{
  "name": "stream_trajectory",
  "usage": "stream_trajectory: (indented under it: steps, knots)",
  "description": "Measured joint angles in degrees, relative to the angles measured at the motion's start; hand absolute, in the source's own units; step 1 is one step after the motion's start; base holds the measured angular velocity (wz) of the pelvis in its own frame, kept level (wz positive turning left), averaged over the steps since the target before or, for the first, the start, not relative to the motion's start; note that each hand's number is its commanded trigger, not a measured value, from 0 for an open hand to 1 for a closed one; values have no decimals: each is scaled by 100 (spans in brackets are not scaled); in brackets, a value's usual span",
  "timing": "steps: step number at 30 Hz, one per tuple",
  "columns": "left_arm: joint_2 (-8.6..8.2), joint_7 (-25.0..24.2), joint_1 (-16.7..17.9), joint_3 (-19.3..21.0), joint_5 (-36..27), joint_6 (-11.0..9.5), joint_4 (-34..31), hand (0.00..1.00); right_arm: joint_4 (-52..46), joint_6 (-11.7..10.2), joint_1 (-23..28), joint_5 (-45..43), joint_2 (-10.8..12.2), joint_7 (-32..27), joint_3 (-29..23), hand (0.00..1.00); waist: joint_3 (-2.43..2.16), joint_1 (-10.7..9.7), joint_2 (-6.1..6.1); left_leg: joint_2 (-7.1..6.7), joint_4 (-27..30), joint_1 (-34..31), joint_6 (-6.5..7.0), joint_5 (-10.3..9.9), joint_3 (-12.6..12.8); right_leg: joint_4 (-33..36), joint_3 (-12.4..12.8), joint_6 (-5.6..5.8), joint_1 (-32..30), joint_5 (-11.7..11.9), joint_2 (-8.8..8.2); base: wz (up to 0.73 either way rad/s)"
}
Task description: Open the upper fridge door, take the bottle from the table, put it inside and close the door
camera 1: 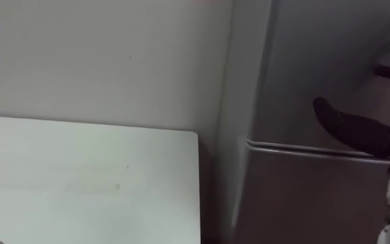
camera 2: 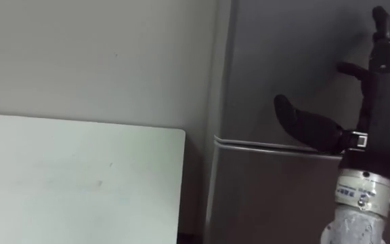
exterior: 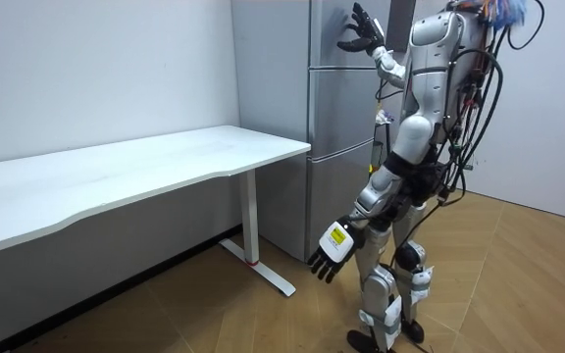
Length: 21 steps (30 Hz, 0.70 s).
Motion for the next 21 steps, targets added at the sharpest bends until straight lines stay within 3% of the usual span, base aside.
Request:
stream_trajectory:
  steps: [9,14,16,21]
  knots:
    - [-2,33,197,-10,-1,126,-50,0,257,-99,-3,112,-4,-142,-165,0,-10,163,29,-2,104,-121,-34,37,-138,9,-145,23,-31,28,-12,9]
    - [2,32,218,5,-26,134,-56,0,202,-113,-27,370,-58,-152,-177,0,-20,117,95,-43,76,-119,10,83,-217,7,-153,36,-15,27,-28,8]
    - [3,27,216,15,-44,133,-72,0,145,-97,-29,467,-131,-157,-214,0,-24,91,118,-67,71,-144,20,96,-269,2,-175,48,-20,20,-34,16]
    - [23,55,297,298,-67,68,-286,0,110,-79,-24,1051,-619,-230,-410,0,-49,90,79,-106,56,-168,30,110,-365,-19,-282,56,-17,12,-51,11]
